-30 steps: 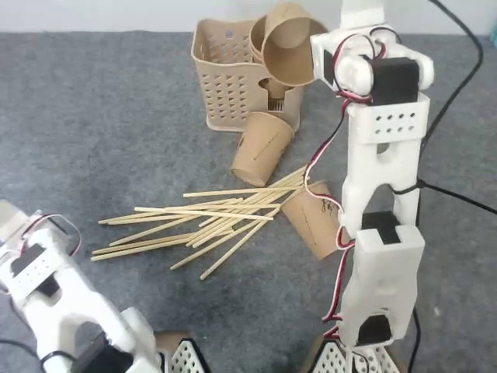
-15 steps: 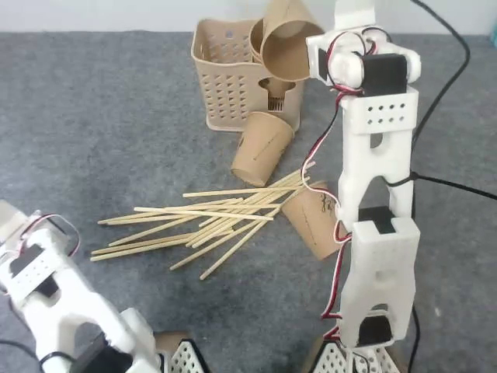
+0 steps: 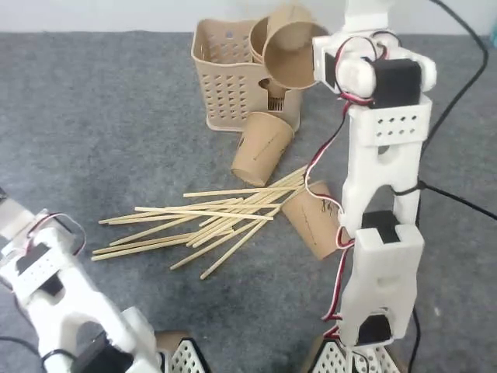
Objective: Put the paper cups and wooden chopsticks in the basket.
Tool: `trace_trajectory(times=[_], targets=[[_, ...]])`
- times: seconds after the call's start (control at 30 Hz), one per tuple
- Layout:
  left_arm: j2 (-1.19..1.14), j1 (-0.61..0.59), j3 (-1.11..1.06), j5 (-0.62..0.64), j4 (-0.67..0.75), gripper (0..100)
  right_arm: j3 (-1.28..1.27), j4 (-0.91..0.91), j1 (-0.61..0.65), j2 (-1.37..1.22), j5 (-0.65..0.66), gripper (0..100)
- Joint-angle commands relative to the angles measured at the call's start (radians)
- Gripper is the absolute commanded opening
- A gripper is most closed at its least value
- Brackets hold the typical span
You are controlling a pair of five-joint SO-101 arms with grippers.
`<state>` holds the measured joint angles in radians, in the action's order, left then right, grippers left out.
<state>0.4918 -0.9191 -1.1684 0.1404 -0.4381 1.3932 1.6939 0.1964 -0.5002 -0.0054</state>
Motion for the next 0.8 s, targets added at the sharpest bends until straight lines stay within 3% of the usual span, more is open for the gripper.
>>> trace_trajectory(times=[0.0, 0.13, 0.3, 0.77], targets=[[0.012, 0.006, -0.012, 0.005, 0.077, 1, 0.037, -0.051, 0.015, 0.071, -0.015, 0.9], [0.012, 0.006, -0.015, 0.005, 0.08, 1, 0.035, -0.084, 0.015, 0.07, -0.015, 2.4], [0.012, 0.006, -0.015, 0.005, 0.08, 1, 0.012, -0.139, 0.007, 0.051, -0.081, 14.0], [0.012, 0.006, -0.016, 0.005, 0.08, 1, -0.083, -0.352, 0.013, 0.018, -0.087, 3.4]])
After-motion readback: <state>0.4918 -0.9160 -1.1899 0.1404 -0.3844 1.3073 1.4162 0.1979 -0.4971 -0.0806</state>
